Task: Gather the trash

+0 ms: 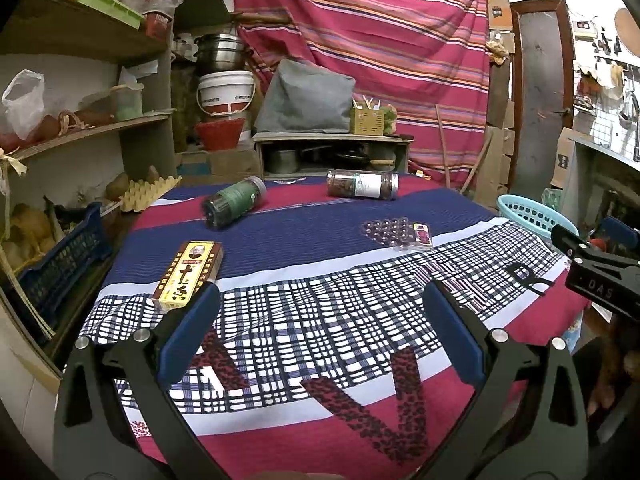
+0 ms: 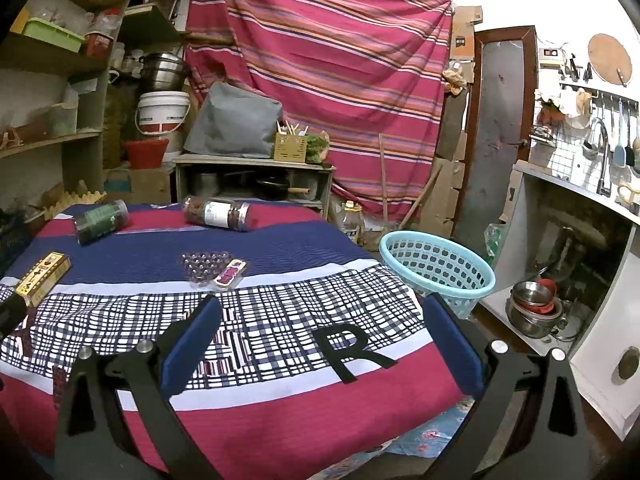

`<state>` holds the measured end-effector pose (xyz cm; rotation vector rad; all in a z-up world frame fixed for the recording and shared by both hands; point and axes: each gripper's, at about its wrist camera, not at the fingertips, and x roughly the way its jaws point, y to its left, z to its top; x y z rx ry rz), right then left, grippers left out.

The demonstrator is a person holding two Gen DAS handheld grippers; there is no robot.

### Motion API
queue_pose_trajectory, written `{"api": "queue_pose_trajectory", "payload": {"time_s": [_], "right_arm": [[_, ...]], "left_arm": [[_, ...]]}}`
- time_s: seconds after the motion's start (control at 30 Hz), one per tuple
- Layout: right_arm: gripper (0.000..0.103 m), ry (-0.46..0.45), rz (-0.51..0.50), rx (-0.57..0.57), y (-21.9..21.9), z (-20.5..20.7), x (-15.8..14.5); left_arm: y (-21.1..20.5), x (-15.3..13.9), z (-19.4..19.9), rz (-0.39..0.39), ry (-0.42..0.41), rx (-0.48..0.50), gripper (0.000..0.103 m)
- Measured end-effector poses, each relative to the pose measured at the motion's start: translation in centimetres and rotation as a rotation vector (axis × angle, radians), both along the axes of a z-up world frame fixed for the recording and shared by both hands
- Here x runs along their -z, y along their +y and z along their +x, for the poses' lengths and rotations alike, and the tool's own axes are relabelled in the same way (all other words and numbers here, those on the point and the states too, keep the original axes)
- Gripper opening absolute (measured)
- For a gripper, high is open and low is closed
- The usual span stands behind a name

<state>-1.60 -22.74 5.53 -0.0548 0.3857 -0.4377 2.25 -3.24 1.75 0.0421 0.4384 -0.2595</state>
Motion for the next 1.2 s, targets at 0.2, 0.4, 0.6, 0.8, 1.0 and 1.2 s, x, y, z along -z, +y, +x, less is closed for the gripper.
{"api": "queue_pose_trajectory", "payload": {"time_s": [0.2,0.4,0.6,0.8,1.0,1.2], "right_arm": [[0.098,-0.001,0.005,0.019,-0.08,0.07,0.14],[0.098,0.003,0.003,0.022,0.01,-0.07,0.28],[0.098,0.001,-0.004,0.022,0.17,-0.27,0.34],[0.098,0.001,-0.002,0.021,0.16,-0.27,0.35],[0.098,0.001,-0.005,0.018,0.32,-0.33,0.33],[0.098,0.003,-0.007,0.014,0.41,-0.44,0.35]], "left_arm": [[-0.16,0.11,0.05,0.004,0.002,0.003,0.098],[-0.28,0.13,0.06,0.005,0.005,0.002,0.098],[-0.32,0.18,0.07,0.005,0.006,0.002,0.098],[-0.26,0.11,0.09,0.005,0.006,0.001,0.098],[-0.24,0.16,0.16,0.005,0.006,0.003,0.098],[-0.21,0.1,0.15,0.005,0.006,0.003,0.098]]}}
